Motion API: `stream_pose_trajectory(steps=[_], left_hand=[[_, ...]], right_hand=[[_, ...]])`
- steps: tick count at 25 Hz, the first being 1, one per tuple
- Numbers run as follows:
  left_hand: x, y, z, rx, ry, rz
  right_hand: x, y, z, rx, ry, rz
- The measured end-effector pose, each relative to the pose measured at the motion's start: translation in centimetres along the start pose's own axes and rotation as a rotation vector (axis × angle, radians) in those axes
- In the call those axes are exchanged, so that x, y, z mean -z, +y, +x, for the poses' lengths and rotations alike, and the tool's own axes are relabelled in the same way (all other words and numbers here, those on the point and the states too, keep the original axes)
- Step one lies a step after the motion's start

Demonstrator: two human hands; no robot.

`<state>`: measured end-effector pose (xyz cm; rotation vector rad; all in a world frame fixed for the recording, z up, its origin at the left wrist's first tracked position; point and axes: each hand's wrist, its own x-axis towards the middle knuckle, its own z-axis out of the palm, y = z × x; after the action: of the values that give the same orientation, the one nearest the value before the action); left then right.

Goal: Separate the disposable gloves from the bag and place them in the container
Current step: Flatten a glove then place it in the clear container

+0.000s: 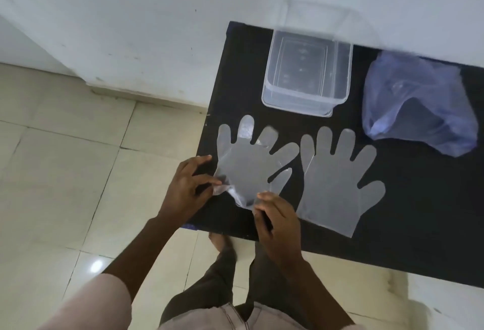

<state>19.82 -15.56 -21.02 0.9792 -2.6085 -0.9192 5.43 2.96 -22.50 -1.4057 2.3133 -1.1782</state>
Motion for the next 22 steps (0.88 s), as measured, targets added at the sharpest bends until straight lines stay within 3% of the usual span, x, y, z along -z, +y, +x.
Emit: stream_pose_trajectory(steps=[4,7,9,12,16,22], left_hand=[[-0.8,-1.8,-1.3,0.015,-0.087,0.073],[0.3,-0.8,-2.1,0.099,0.045,0.071],[0.0,1.7,-2.3,0.057,0.108,0.128],[-3.4,4.8,-2.3,0.092,0.008,0.218],[-7.0,4.1,-0.7,0.284,-0.071,0.324],[-8.8,1.2,-1.2,0.257,-0.126,0.422]], right_hand=[[-1.1,0.3,-1.6,-0.058,-0.177,-0.088],[0.7,-0.3,-1.6,-0.069,-0.185,-0.152],[1.9,-0.4,-0.2,-0.091,-0.165,-0.218],[1.2,0.2,2.7,-0.136,-0.152,-0.381],[-2.8,1.1,7.0,-0.148,-0.339,-0.604],[-6.1,3.3,7.1,-0.122,-0.407,-0.663]])
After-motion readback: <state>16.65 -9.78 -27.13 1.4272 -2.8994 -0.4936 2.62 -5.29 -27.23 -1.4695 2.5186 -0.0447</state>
